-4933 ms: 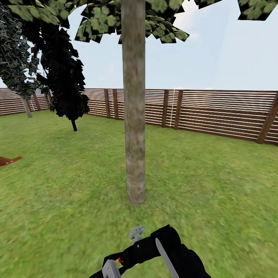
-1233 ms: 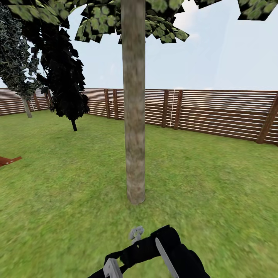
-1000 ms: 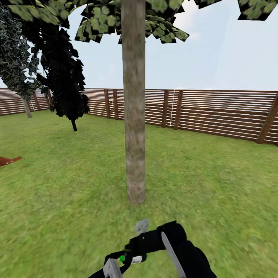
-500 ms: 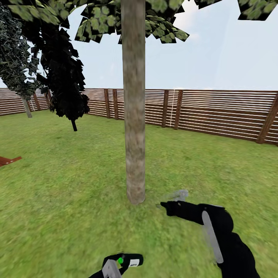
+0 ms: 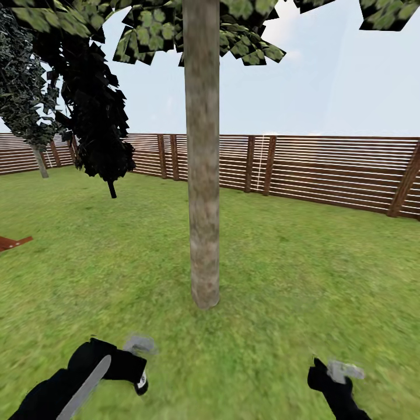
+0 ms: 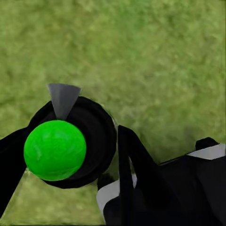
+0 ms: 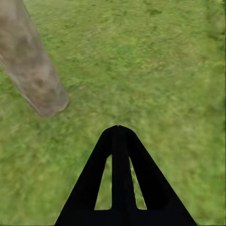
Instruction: In the garden, pick up the pesticide atomizer on the floor and spray pesticide onto both trees until each tree trunk is fully covered.
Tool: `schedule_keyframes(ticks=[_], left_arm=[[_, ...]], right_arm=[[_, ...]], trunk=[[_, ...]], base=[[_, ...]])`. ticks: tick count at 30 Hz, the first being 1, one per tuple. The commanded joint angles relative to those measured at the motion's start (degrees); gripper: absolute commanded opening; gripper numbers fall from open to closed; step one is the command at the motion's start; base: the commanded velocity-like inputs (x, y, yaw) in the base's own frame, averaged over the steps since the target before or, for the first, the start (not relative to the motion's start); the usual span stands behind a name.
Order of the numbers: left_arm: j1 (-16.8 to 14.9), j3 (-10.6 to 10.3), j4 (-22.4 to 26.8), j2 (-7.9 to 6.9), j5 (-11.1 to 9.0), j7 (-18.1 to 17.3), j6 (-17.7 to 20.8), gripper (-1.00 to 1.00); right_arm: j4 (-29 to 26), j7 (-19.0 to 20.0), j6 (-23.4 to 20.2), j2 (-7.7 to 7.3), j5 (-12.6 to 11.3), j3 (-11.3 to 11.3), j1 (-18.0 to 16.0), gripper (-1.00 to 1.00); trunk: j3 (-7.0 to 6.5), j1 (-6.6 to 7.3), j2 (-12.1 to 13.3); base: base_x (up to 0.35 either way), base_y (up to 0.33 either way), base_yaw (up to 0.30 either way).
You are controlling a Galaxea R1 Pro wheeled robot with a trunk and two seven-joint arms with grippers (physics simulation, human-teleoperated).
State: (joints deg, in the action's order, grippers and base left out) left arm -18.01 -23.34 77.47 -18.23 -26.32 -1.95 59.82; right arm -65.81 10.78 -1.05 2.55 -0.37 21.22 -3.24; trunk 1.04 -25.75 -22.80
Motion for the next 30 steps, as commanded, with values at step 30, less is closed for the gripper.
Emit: schedule_keyframes(ticks=[30], left_arm=[[-27.7,0.9,-29.3,15.98,-0.9,27.7,0.2,-1.00]], right_arm=[[16.4,-9.5,12.2,2.55,0.6,-2.5,0.1,-1.00]], trunk=[[0.00,-0.03,-0.1]], base=[[0.128,0.016,-0.103]])
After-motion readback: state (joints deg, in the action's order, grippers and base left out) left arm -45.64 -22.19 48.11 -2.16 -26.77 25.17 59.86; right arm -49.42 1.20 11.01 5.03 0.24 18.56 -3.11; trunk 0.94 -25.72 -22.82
